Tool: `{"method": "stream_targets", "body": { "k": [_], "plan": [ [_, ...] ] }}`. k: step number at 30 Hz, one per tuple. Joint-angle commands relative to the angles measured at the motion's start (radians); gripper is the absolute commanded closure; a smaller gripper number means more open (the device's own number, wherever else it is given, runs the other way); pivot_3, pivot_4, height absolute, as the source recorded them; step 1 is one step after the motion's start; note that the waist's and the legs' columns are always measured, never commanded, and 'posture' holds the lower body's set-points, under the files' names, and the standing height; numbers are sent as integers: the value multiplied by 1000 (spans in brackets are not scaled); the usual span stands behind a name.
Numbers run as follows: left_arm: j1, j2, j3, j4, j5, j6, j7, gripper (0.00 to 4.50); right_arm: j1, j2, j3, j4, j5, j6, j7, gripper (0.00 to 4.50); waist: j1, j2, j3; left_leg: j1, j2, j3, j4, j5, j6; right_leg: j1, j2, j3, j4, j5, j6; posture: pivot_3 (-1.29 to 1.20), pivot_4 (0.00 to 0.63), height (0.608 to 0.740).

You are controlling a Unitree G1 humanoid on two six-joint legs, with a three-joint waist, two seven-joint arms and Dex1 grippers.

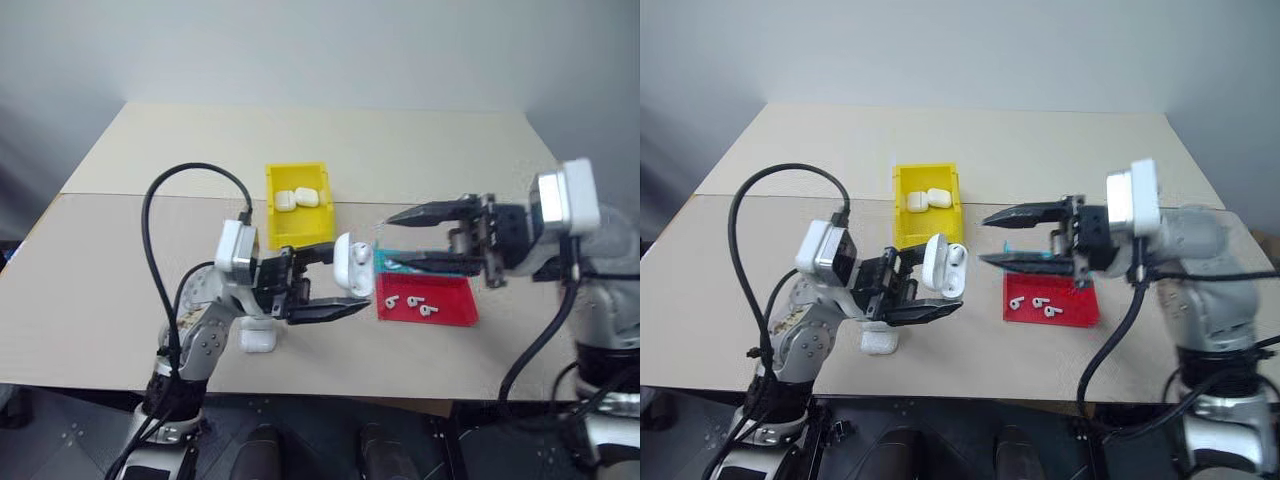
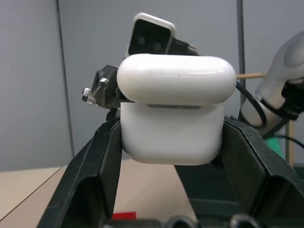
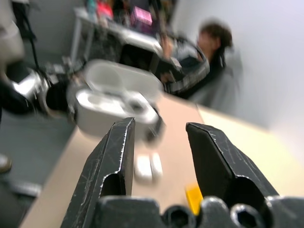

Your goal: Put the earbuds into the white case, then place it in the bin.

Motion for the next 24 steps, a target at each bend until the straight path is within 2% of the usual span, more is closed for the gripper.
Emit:
{"method": "stream_targets", "body": {
  "k": [1,6,9,13,18,24],
  "plan": [
    [68,55,37,13,36,-81,-69,1702,-98,-92,82,132,-174,-2,33,2312,-6,0,0,0,0,0,0,0,0,0,0,0,0,0,0,0,150,740],
    [158,120,68,17,49,-134,-110,1702,-272,-102,298,398,-450,-118,124,2312,-20,0,0,0,1,1,-1,0,1,0,0,0,0,0,-1,0,150,740],
    [193,132,77,-10,51,-145,-92,1702,-403,-50,429,609,-614,-238,178,2312,-22,1,1,-1,0,1,-1,0,1,-2,0,0,0,0,-1,0,150,740],
    [228,120,64,-54,64,-157,-49,1702,-540,50,549,894,-796,-350,155,2312,-23,2,1,-2,1,1,-2,0,1,-3,0,0,0,0,-1,0,150,740],
    [249,107,52,-94,78,-155,4,1702,-632,137,618,1160,-941,-459,111,2312,-16,2,1,-2,1,1,-2,0,1,-3,0,0,0,0,-1,0,150,740],
    [262,106,46,-110,87,-158,30,1702,-667,171,632,1283,-1016,-535,107,2312,-21,3,1,-2,1,1,-2,0,1,-4,-1,0,0,0,-1,0,150,740]
  ]
}}
